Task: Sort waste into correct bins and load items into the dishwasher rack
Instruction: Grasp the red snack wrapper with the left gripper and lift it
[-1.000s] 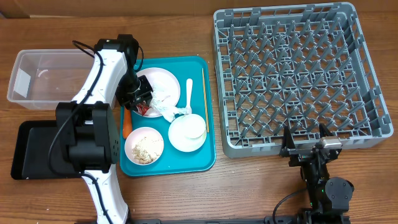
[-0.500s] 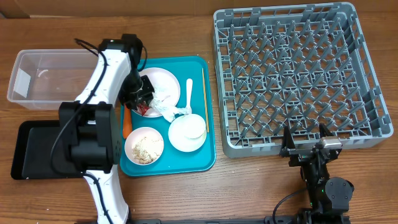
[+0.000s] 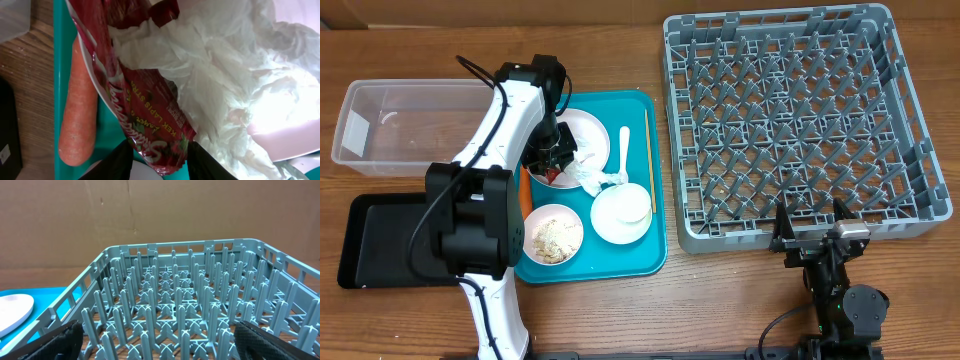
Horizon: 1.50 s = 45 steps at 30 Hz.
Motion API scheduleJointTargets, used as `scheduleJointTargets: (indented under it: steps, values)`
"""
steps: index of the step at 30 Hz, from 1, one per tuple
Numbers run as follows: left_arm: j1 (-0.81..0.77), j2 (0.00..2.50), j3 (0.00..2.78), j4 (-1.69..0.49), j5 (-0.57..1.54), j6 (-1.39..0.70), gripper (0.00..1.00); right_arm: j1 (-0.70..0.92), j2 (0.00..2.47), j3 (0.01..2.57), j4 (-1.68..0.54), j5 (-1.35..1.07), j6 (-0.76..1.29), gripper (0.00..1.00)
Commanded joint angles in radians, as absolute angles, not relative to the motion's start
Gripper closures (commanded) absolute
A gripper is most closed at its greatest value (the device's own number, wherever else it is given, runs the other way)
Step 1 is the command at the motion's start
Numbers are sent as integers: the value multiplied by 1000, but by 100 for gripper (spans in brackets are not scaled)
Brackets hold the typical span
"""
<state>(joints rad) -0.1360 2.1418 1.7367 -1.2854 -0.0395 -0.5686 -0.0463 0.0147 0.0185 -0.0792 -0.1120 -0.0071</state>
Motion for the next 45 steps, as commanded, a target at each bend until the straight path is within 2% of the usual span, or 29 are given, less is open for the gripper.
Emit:
scheduleJointTargets:
  steps: [1,13,24,30,37,45]
  values:
    - [-130,2152,1736,-1284,-61,-584,61,-54,3,8,-73,-107,-3,0]
    - [-130,2153,1736,-1285,-97,-614,57,-54,3,8,-74,-107,-3,0]
    - [-130,2153,1718,-1281,-109,-633,59,-54,3,8,-73,-107,-3,0]
    - [-130,2153,1682,-1255,-108,-636,67,-54,3,8,-73,-107,-3,0]
    - [-129,2152,1683,-1256,-109,-627,96,-54,3,8,-74,-107,-3,0]
    - [-120,2150,1799,-1377,-116,-628,96,-54,3,8,-74,-107,-3,0]
